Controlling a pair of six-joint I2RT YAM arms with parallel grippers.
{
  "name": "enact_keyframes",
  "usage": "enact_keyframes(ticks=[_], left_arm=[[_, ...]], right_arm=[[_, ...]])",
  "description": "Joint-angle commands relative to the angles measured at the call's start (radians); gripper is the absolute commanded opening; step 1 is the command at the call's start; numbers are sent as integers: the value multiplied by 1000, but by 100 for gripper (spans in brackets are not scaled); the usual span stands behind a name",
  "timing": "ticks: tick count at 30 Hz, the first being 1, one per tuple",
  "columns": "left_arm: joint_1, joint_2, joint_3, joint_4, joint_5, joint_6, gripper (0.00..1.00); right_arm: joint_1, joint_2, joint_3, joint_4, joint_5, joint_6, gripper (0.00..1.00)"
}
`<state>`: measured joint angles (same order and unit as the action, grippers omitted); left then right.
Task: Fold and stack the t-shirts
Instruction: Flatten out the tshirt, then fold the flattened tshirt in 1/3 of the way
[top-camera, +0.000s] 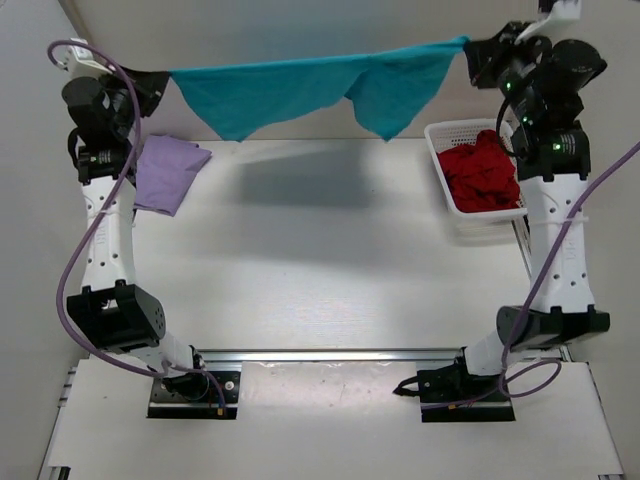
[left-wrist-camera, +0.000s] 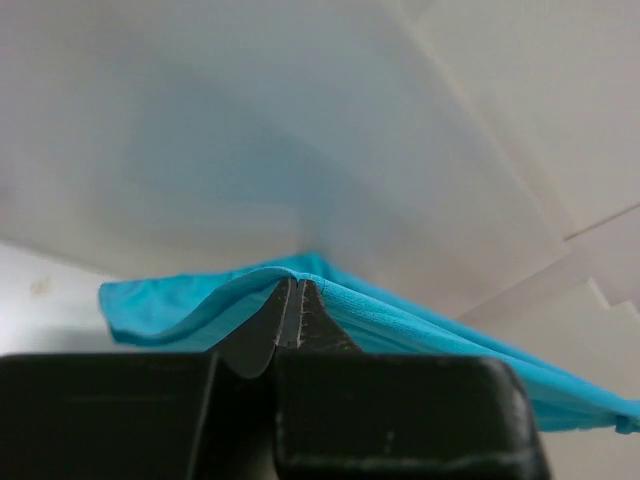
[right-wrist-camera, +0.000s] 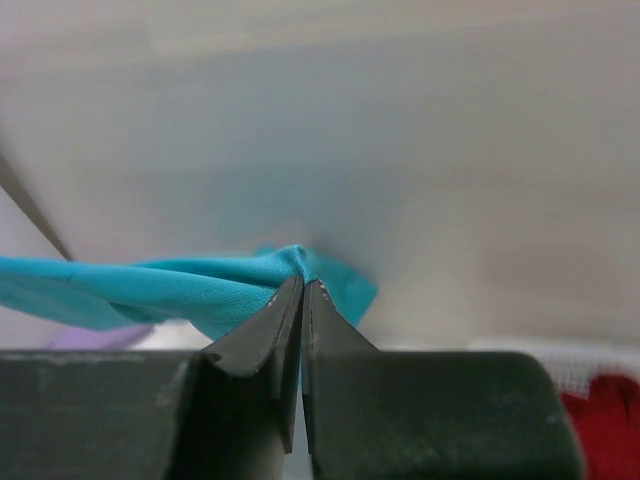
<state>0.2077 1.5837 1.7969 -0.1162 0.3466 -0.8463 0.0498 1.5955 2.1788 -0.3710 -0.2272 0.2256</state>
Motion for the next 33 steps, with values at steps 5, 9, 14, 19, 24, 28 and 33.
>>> enact_keyframes(ticks=[5,9,14,19,24,28,33], left_arm=[[-45,-233,-415,68,-112,91,0],[-85,-428,-793,93,-236,150,0],[-64,-634,-1189,73,-268,168,0],[11,-686,-1392,-3,-100,156,0],[114,-705,-1439,-127,3,251,0],[78,-731,-1420,-93,-10,216,0],[16,-650,-1348,9,-32,126,0]], right_arm=[[-33,-288,-803,189,2,-2,0],[33,-451,-1214,234,60,29,0],[123,-638,-1582,218,112,175,0],[162,-842,-1772,29,91,319,0],[156,-1019,-1834,-107,12,398,0],[239,-1050,-1835,-102,66,433,0],[72,-823,-1757,47,-72,302,0]])
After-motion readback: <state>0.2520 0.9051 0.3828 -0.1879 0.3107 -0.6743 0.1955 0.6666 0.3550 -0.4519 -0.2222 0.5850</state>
